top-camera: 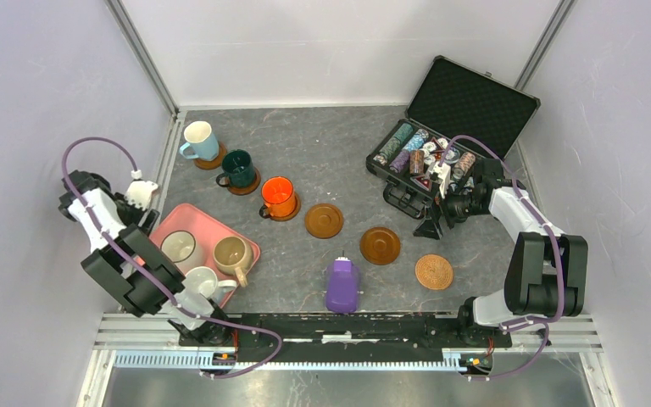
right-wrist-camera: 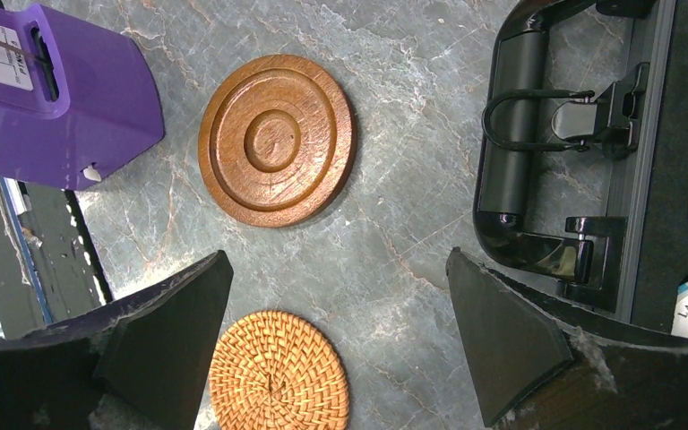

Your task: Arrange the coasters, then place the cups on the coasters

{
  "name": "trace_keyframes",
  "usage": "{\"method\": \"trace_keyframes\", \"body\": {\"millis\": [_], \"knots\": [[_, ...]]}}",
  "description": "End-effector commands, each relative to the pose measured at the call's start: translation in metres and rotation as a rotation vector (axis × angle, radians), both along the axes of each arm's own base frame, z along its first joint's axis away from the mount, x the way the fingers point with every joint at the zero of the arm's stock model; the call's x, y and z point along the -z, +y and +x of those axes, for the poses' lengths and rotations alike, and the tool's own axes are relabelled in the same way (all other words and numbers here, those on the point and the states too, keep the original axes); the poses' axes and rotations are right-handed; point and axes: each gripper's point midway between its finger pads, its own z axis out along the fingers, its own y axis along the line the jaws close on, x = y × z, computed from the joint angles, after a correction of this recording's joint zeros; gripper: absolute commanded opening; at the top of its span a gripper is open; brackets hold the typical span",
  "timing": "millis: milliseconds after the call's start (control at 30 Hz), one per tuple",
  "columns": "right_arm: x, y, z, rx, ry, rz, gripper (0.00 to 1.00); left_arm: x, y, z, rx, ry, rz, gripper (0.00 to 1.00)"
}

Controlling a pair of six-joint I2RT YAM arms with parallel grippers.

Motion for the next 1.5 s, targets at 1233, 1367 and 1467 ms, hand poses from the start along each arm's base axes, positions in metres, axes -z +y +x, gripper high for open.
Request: {"method": "trace_keyframes", "body": {"millis": [1233, 1367, 1467], "knots": [[-0.009, 0.002, 0.001, -0.012, -0.02, 0.01, 0.98, 0.039, -0.075, -0.032, 0.656, -0.127, -0.312, 0.17], [-0.007, 0.002, 0.003, -0.013, 0.004, 0.015, 0.98, 0.034, -0.075, -0.036, 0.613, -0.152, -0.314, 0.02], [-0.013, 0.001, 0.006, -0.014, -0.007, 0.009, 0.98, 0.026, -0.074, -0.038, 0.564, -0.173, -0.329, 0.02]]}}
